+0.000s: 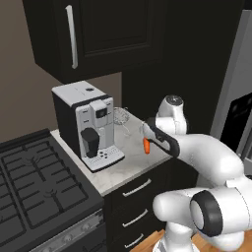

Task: Place the carrot and corn inside the fridge drawer. Close the drawer after placing the vegetables.

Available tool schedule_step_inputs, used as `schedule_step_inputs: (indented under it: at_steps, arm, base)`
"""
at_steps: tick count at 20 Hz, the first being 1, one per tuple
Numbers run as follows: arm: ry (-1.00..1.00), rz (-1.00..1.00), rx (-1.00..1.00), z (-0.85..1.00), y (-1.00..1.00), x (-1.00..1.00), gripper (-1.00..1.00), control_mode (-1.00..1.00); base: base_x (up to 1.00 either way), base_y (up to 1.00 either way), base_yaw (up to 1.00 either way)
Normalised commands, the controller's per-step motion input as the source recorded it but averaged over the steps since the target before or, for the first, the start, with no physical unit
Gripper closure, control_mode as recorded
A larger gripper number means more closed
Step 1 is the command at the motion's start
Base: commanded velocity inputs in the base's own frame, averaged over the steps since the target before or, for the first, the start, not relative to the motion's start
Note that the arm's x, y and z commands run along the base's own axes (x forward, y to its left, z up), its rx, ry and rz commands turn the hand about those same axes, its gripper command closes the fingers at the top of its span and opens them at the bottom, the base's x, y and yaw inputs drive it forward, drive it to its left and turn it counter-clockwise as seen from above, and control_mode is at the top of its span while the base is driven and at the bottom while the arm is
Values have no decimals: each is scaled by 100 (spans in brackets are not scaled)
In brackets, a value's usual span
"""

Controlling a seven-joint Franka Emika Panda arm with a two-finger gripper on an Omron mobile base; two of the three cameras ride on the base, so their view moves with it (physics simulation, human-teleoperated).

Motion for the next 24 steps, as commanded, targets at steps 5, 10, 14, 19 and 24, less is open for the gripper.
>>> schedule_step_inputs:
  at_steps: [5, 10, 14, 19, 24]
  arm:
    - [19, 0, 0, -47, 2, 41, -100, -100]
    - [9, 0, 0, -57, 0, 38, -100, -100]
    - [19, 0, 0, -44, 0, 52, -100, -100]
    - [20, 0, 0, -45, 0, 53, -100, -100]
    - [20, 0, 0, -36, 0, 52, -100, -100]
  base:
    - [0, 0, 0]
    - [0, 0, 0]
    - [0, 0, 0]
    - [0, 0, 0]
    - [0, 0, 0]
